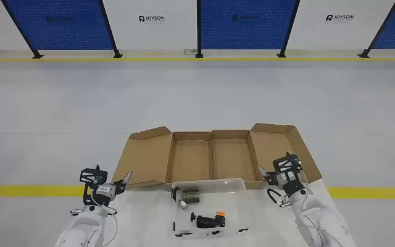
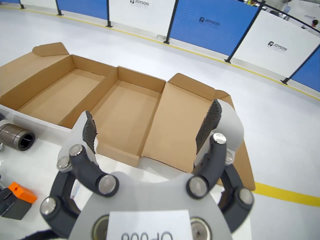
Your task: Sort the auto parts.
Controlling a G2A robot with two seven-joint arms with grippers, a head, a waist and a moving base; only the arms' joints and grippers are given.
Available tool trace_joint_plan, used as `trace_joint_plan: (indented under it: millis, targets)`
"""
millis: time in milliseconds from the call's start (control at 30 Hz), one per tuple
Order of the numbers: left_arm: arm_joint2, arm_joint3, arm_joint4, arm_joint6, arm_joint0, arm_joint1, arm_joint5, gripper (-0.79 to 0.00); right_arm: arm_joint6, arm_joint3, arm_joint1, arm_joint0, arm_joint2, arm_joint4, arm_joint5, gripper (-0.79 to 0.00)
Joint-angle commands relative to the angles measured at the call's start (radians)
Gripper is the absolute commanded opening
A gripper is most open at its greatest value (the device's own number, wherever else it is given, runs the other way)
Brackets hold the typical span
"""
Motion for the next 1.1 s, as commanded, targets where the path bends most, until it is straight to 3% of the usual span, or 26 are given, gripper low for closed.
trace_joint_plan:
  millis: [0,133,433,600,733,967,1067]
  targets:
    - [0.000,0.000,0.000,0.000,0.000,0.000,0.000,0.000,0.090,0.002,-0.004,0.042,-0.052,-0.019,-0.002,0.000]
    - [0.000,0.000,0.000,0.000,0.000,0.000,0.000,0.000,0.267,0.014,-0.011,0.116,-0.122,-0.023,0.000,0.000]
    - [0.000,0.000,0.000,0.000,0.000,0.000,0.000,0.000,0.283,0.015,-0.011,0.110,-0.135,-0.018,-0.032,0.000]
    - [0.000,0.000,0.000,0.000,0.000,0.000,0.000,0.000,0.505,0.000,-0.007,0.155,-0.180,0.068,-0.214,0.000]
    - [0.000,0.000,0.000,0.000,0.000,0.000,0.000,0.000,0.665,0.030,-0.013,0.224,-0.227,0.164,-0.234,0.000]
    - [0.000,0.000,0.000,0.000,0.000,0.000,0.000,0.000,0.775,0.087,-0.023,0.310,-0.296,0.268,-0.230,0.000]
    - [0.000,0.000,0.000,0.000,0.000,0.000,0.000,0.000,0.818,0.098,-0.023,0.333,-0.296,0.373,-0.269,-0.197]
